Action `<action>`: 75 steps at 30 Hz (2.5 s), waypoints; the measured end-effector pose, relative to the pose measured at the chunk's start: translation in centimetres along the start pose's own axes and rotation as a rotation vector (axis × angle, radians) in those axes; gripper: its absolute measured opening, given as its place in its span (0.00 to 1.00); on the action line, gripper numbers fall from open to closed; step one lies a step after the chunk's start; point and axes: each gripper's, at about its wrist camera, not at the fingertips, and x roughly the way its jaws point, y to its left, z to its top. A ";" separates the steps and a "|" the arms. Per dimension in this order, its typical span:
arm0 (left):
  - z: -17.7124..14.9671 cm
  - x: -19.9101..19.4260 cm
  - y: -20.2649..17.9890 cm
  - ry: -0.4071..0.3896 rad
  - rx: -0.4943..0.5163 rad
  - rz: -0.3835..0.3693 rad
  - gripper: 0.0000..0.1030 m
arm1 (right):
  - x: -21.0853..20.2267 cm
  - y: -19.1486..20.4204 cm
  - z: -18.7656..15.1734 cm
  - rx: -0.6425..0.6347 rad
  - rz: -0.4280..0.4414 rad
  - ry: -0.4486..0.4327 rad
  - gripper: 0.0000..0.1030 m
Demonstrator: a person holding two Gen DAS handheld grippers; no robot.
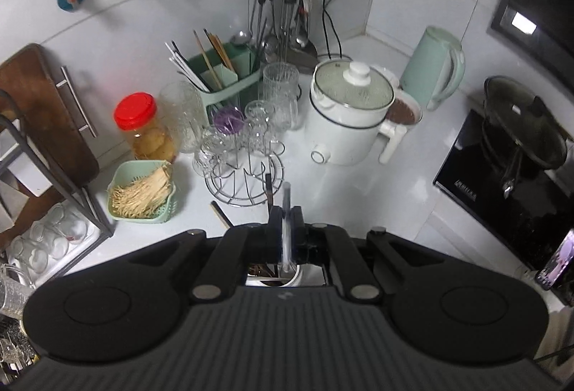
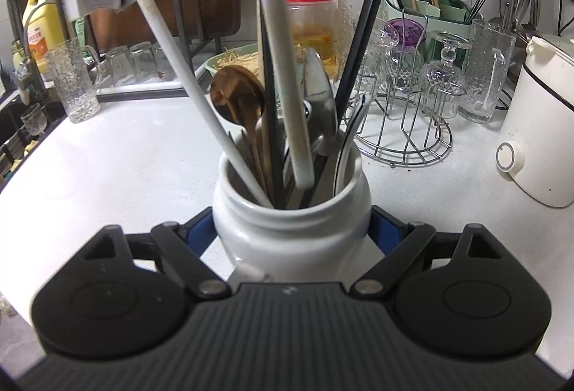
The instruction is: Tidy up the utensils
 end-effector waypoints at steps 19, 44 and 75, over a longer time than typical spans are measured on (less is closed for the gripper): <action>-4.0 8.2 3.3 0.057 -0.202 0.043 0.05 | 0.1 0.0 0.4 -0.017 0.007 0.022 0.88; -12.5 -4.9 3.8 -0.247 -0.465 0.273 0.75 | -5.7 -0.5 2.8 -0.029 0.067 -0.024 1.00; -25.7 -15.3 -6.8 -0.330 -0.406 0.372 0.96 | -31.5 2.5 0.3 0.154 -0.018 -0.312 1.00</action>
